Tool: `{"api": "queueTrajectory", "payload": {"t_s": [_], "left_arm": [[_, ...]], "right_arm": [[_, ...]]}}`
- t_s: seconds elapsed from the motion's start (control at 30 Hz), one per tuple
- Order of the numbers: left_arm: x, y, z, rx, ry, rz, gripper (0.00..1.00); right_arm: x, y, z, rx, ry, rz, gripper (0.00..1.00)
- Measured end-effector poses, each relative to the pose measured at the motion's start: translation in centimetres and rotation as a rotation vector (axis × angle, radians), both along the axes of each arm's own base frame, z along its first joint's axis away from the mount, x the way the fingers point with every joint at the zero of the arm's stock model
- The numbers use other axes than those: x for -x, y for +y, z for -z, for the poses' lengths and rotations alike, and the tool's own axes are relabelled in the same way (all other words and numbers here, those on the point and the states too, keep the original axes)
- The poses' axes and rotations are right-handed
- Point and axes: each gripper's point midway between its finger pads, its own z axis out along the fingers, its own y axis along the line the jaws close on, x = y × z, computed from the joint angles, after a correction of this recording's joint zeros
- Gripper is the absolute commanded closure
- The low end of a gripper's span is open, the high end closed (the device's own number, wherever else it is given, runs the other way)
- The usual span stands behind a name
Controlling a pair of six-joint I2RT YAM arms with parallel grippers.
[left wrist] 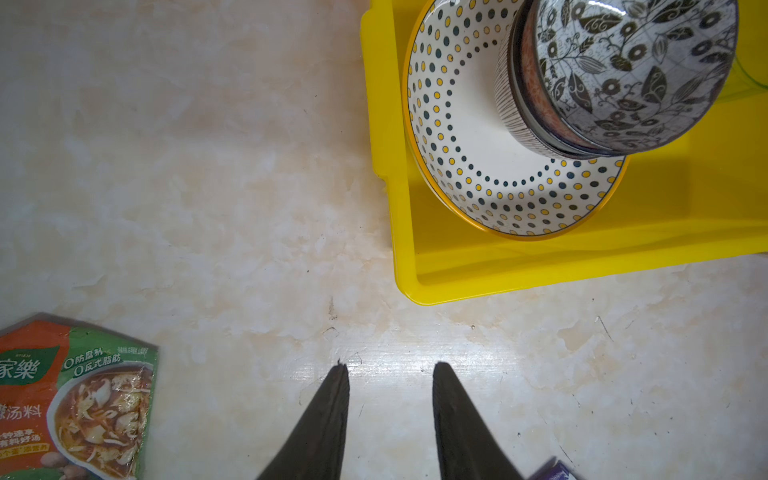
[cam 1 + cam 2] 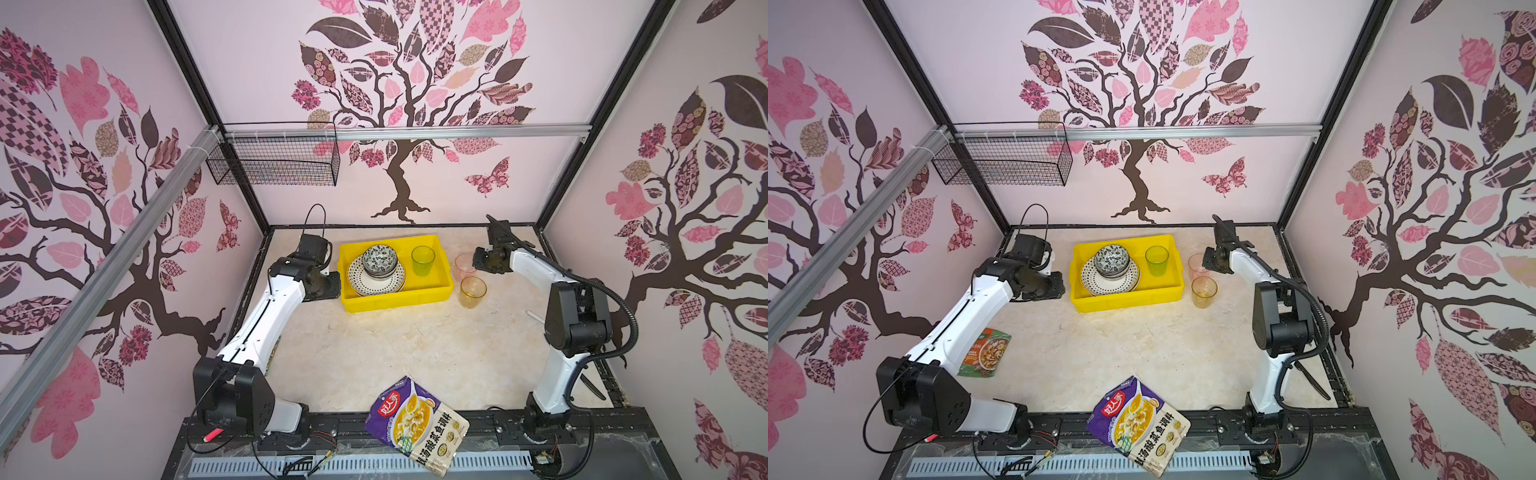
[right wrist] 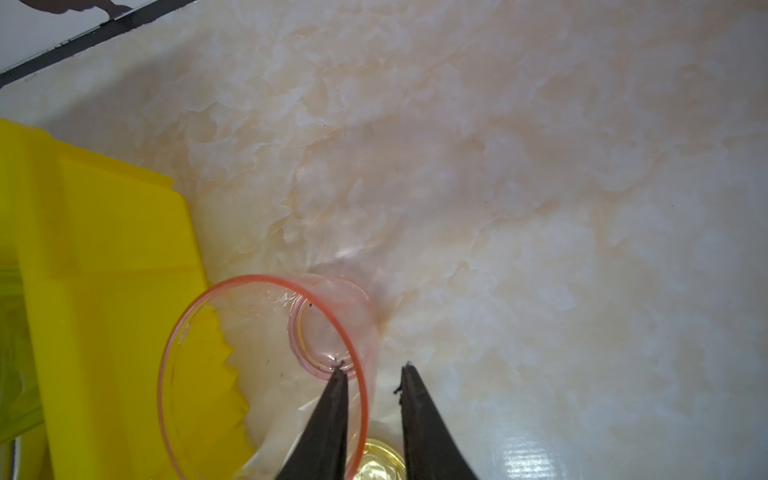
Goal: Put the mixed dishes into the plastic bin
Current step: 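Lower the right gripper and close it on the pink cup's rim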
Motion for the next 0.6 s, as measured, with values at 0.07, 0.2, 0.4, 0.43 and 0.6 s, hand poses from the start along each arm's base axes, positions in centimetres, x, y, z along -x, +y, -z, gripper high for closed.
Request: {"api": "queueTrajectory", "payload": {"t_s": [0.07,0.2,0.4,0.43,0.6], "left_arm": [[0.0,0.0,0.0,0.000,0.001,0.000,0.62],[0.1,0.1,0.1,-0.004,0.005,-0.001,0.62],[0.1,0.1,0.2,-0.007,0.010,-0.001,0.62],[0.1,0.1,0.3,-0.007,0.012,0.000,0.62],[0.0,0.1,0.5,-0.009,0.019,0.000,0.62]], "right_arm": [[-0.2,0.1,0.1,-0.005,0.002,-0.003,0.76],[-0.4,0.2,0.6,-0.004,0.018,-0.005,0.82],[-0.4,0.2,1.2,0.001,0.036,-0.005,0.93],[-0.3,0.3,1.3,-0.001,0.041,-0.007,0.95],[-0.1,0.2,1.4,0.005,0.049,-0.006,1.00]]}}
